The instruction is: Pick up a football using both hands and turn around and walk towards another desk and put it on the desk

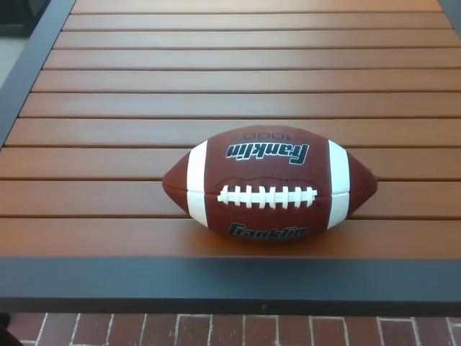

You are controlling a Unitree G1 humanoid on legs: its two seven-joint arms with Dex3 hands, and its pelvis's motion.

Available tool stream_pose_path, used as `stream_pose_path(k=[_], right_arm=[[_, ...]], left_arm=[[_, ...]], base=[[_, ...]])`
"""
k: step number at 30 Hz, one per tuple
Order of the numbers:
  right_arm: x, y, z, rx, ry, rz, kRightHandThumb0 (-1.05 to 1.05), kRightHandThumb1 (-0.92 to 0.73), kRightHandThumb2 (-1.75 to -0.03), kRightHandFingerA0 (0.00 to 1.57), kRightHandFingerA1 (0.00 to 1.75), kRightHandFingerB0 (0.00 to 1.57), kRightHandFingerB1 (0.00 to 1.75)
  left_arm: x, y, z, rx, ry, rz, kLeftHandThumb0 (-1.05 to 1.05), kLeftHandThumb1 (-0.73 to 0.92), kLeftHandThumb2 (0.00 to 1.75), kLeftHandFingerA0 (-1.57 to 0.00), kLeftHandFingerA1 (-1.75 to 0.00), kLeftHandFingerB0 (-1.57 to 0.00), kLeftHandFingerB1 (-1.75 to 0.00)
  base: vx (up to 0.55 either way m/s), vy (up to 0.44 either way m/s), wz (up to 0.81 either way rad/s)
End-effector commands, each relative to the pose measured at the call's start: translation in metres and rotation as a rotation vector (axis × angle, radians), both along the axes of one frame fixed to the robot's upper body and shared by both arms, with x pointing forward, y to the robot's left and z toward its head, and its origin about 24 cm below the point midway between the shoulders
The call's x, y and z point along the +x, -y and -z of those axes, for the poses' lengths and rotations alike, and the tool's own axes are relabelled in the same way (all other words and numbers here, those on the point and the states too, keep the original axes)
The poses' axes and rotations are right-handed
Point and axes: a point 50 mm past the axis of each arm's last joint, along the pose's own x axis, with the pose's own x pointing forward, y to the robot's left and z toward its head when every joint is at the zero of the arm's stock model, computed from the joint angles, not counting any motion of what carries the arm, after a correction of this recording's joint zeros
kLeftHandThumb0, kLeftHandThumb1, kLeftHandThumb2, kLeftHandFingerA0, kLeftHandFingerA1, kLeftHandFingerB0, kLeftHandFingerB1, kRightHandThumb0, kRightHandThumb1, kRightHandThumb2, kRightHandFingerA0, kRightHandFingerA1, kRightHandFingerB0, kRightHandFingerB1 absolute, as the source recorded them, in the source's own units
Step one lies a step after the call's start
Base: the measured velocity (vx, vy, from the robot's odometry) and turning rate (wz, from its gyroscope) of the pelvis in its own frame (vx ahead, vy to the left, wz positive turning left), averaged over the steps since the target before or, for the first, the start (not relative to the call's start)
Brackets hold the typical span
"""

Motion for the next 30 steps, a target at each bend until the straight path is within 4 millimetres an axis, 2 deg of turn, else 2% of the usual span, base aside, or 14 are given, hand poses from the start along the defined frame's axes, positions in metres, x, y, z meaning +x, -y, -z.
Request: stream_pose_path(k=[1,5,9,11,13,14,15,18,23,24,25,27,29,30], right_arm=[[0.003,0.042,-0.047,-0.205,0.369,0.311,-0.25,-0.72,-0.61,0.48,0.71,0.3,0.33],[0.007,0.077,-0.08,-0.116,0.572,0.571,-0.58,-0.5,-0.85,0.0,0.32,0.0,0.15],[0.011,0.091,-0.1,-0.094,0.668,0.59,-0.79,-0.56,-0.83,0.0,0.13,0.0,0.0],[0.022,0.099,-0.12,-0.139,0.776,0.568,-0.79,-0.54,-0.81,0.0,0.18,0.0,0.0],[0.04,0.092,-0.148,-0.174,0.94,0.451,-0.57,-0.71,-0.77,0.0,0.1,0.0,0.02],[0.046,0.087,-0.157,-0.183,0.975,0.425,-0.58,-0.71,-0.78,0.0,0.17,0.0,0.05],[0.082,0.071,-0.192,-0.266,1.096,0.296,-0.7,-0.59,-0.95,0.0,0.3,0.0,0.16],[0.121,0.045,-0.227,-0.307,1.244,0.16,-0.8,-0.61,-0.92,0.01,0.15,0.0,0.07],[0.145,0.019,-0.249,-0.297,1.338,0.082,-0.81,-0.65,-0.97,0.01,0.19,0.0,0.09],[0.158,0.006,-0.258,-0.281,1.339,0.033,-0.7,-0.88,-0.67,0.0,0.13,0.0,0.07],[0.169,-0.007,-0.264,-0.269,1.35,-0.025,-0.94,-0.79,-1.05,0.0,0.09,0.0,0.0],[0.177,-0.017,-0.269,-0.258,1.364,-0.079,-0.94,-0.79,-1.05,0.0,0.09,0.0,0.0],[0.187,-0.03,-0.272,-0.249,1.383,-0.115,-0.69,-0.88,-0.66,0.0,0.18,0.0,0.12],[0.204,-0.053,-0.275,-0.236,1.413,-0.213,-0.79,-0.66,-1.05,0.0,0.36,0.0,0.21]], left_arm=[[0.019,-0.042,-0.049,0.259,0.406,-0.272,-0.21,0.67,0.83,-0.69,-0.9,-0.68,-0.58],[0.027,-0.066,-0.078,0.334,0.546,-0.46,-0.47,0.8,0.63,-0.23,-0.84,-0.36,-0.69],[0.032,-0.09,-0.098,0.402,0.636,-0.543,-0.51,0.8,0.63,-0.21,-0.73,-0.32,-0.49],[0.044,-0.106,-0.118,0.487,0.724,-0.512,-0.53,0.84,0.64,-0.17,-1.06,-0.36,-0.5],[0.063,-0.114,-0.141,0.57,0.813,-0.445,-0.54,0.86,0.66,-0.22,-0.75,-0.35,-0.43],[0.072,-0.112,-0.153,0.587,0.861,-0.432,-0.53,0.71,1.07,-0.31,-0.69,-0.24,-0.53],[0.112,-0.094,-0.204,0.661,1.04,-0.299,-0.55,0.9,0.66,-0.24,-0.54,-0.24,-0.36],[0.154,-0.07,-0.248,0.73,1.211,-0.16,-0.56,0.9,0.67,-0.26,-0.49,-0.25,-0.34],[0.182,-0.049,-0.273,0.741,1.323,-0.06,-0.52,0.89,0.65,-0.29,-0.46,-0.24,-0.33],[0.195,-0.039,-0.283,0.739,1.372,-0.024,-0.57,0.86,0.66,-0.36,-0.51,-0.31,-0.35],[0.208,-0.028,-0.292,0.729,1.415,0.022,-0.59,0.86,0.66,-0.38,-0.53,-0.33,-0.35],[0.219,-0.017,-0.298,0.715,1.446,0.067,-0.59,0.86,0.66,-0.38,-0.53,-0.33,-0.35],[0.232,-0.005,-0.302,0.703,1.472,0.11,-0.62,0.83,0.65,-0.41,-0.53,-0.37,-0.36],[0.253,0.02,-0.308,0.676,1.504,0.233,-0.64,0.83,0.65,-0.41,-0.59,-0.39,-0.43]], base=[[0.0,0.0,0.0],[0.0,0.0,0.0],[0.0,0.0,0.0],[0.0,0.0,0.0],[0.0,0.0,0.0],[0.0,0.0,0.0],[0.0,0.0,0.0],[0.0,0.0,0.0],[0.0,0.0,0.0],[0.0,0.0,0.0],[0.0,0.0,0.0],[0.0,0.0,0.0],[0.0,0.0,0.0],[0.0,0.0,0.0]])
